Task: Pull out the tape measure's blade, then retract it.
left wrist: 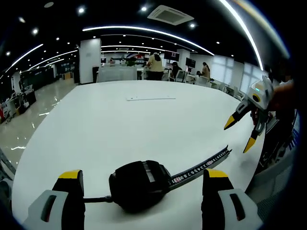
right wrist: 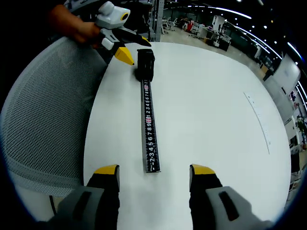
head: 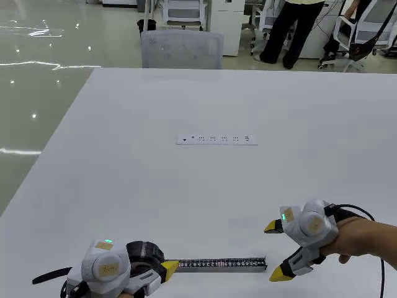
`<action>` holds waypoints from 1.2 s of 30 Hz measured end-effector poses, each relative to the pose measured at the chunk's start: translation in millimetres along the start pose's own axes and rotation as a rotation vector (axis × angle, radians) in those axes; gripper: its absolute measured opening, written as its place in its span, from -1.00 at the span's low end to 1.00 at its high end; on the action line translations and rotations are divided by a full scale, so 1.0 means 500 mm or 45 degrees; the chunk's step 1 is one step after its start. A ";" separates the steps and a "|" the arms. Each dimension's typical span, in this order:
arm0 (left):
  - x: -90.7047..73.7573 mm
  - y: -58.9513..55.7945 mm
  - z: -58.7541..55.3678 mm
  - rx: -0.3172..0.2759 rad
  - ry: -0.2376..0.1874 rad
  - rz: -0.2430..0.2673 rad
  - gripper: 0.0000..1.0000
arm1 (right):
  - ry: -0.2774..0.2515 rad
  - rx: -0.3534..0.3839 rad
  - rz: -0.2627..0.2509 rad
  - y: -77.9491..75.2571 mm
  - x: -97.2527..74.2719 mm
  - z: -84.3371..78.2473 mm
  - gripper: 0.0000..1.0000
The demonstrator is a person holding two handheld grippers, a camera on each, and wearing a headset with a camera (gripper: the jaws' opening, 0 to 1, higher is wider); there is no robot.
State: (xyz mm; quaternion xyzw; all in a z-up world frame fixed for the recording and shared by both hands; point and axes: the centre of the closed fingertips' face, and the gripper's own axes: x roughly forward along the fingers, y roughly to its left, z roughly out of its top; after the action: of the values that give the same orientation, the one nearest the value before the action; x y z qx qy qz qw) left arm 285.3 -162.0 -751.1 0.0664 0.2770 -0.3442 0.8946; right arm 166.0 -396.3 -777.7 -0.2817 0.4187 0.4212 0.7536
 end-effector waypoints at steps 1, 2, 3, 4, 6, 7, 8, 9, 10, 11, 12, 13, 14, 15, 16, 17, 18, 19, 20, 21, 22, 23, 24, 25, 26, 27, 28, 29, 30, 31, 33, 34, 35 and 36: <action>0.001 0.000 -0.001 -0.001 0.001 -0.003 1.00 | 0.011 0.009 0.003 -0.001 0.007 -0.004 0.04; 0.002 0.002 -0.003 -0.003 0.006 0.000 1.00 | 0.016 0.011 0.008 0.000 0.011 -0.005 -0.07; 0.003 0.003 -0.004 -0.006 0.010 0.001 1.00 | 0.022 0.010 0.014 0.002 0.015 -0.008 -0.18; 0.004 0.004 -0.005 -0.016 0.010 -0.001 1.00 | 0.028 0.013 0.028 0.006 0.023 -0.010 -0.22; 0.003 0.004 -0.006 -0.017 0.015 0.003 1.00 | 0.049 0.031 0.055 0.012 0.034 -0.017 -0.16; 0.003 0.004 -0.007 -0.016 0.016 0.003 1.00 | 0.057 0.028 0.059 0.013 0.037 -0.020 -0.18; 0.003 0.004 -0.007 -0.016 0.017 0.002 1.00 | 0.063 0.028 0.060 0.012 0.042 -0.023 -0.23; 0.002 0.004 -0.009 -0.019 0.018 0.000 1.00 | 0.072 0.036 0.065 0.011 0.047 -0.029 -0.27; 0.002 0.003 -0.010 -0.021 0.019 0.000 1.00 | 0.077 0.049 0.060 0.010 0.049 -0.030 -0.31; 0.002 0.003 -0.009 -0.023 0.016 0.001 1.00 | 0.079 0.067 0.058 0.010 0.052 -0.032 -0.34; 0.003 0.004 -0.009 -0.026 0.016 0.003 1.00 | 0.076 0.076 0.059 0.009 0.053 -0.031 -0.37; 0.003 0.004 -0.008 -0.030 0.013 0.003 1.00 | 0.071 0.082 0.062 0.011 0.054 -0.029 -0.42; 0.003 0.004 -0.008 -0.043 0.010 0.001 1.00 | 0.065 0.081 0.065 0.012 0.057 -0.027 -0.45; 0.003 0.005 -0.008 -0.066 0.007 0.008 1.00 | 0.066 0.080 0.065 0.012 0.059 -0.026 -0.47; 0.003 0.006 -0.007 -0.071 0.000 0.005 1.00 | 0.079 0.072 0.064 0.011 0.064 -0.028 -0.48; 0.003 0.005 -0.007 -0.069 -0.001 0.002 1.00 | 0.088 0.069 0.069 0.011 0.066 -0.030 -0.49; 0.003 0.006 -0.008 -0.065 0.002 0.005 1.00 | 0.092 0.068 0.071 0.010 0.068 -0.032 -0.50; 0.004 0.005 -0.008 -0.061 0.002 0.001 1.00 | 0.097 0.067 0.074 0.009 0.070 -0.033 -0.52; 0.005 0.005 -0.007 -0.062 -0.003 -0.001 1.00 | 0.101 0.068 0.075 0.009 0.070 -0.033 -0.54; 0.004 0.005 -0.006 -0.063 -0.005 0.001 1.00 | 0.106 0.071 0.078 0.009 0.071 -0.035 -0.55; 0.004 0.005 -0.006 -0.063 -0.005 0.001 1.00 | 0.111 0.075 0.082 0.010 0.074 -0.037 -0.57; 0.004 0.005 -0.007 -0.064 -0.005 0.000 0.99 | 0.120 0.065 0.089 0.013 0.075 -0.039 -0.61; 0.004 0.005 -0.008 -0.065 -0.003 -0.001 0.99 | 0.138 0.029 0.092 0.015 0.078 -0.042 -0.67; 0.004 0.005 -0.008 -0.065 -0.001 -0.001 0.99 | 0.148 -0.014 0.103 0.017 0.076 -0.043 -0.70; 0.003 0.006 -0.009 -0.072 -0.001 0.001 0.99 | 0.147 0.005 0.099 0.017 0.076 -0.041 -0.70; 0.003 0.008 -0.008 -0.081 -0.003 0.009 1.00 | 0.153 -0.004 0.102 0.017 0.076 -0.041 -0.70; 0.002 0.010 -0.006 -0.094 -0.012 0.018 1.00 | 0.157 -0.034 0.107 0.018 0.076 -0.040 -0.70; 0.001 0.009 -0.004 -0.099 -0.015 0.013 1.00 | 0.161 -0.032 0.106 0.019 0.076 -0.040 -0.71; 0.001 0.009 -0.005 -0.100 -0.012 0.013 1.00 | 0.163 -0.026 0.105 0.018 0.076 -0.040 -0.71; 0.001 0.011 -0.007 -0.102 -0.007 0.021 1.00 | 0.163 -0.007 0.103 0.018 0.076 -0.041 -0.70; 0.001 0.011 -0.008 -0.111 -0.004 0.019 0.99 | 0.155 0.017 0.099 0.015 0.077 -0.043 -0.71; 0.001 0.011 -0.007 -0.116 -0.007 0.020 0.99 | 0.152 0.023 0.096 0.016 0.076 -0.043 -0.71; 0.001 0.011 -0.006 -0.115 -0.008 0.023 0.98 | 0.151 0.027 0.093 0.017 0.076 -0.043 -0.71; 0.001 0.012 -0.005 -0.107 -0.006 0.025 0.97 | 0.153 0.035 0.089 0.017 0.076 -0.043 -0.71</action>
State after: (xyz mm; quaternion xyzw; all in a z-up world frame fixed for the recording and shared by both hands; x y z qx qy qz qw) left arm 288.3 -157.1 -754.1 0.0307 0.2882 -0.3236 0.9007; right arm 161.3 -393.6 -821.9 -0.2811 0.4785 0.4239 0.7157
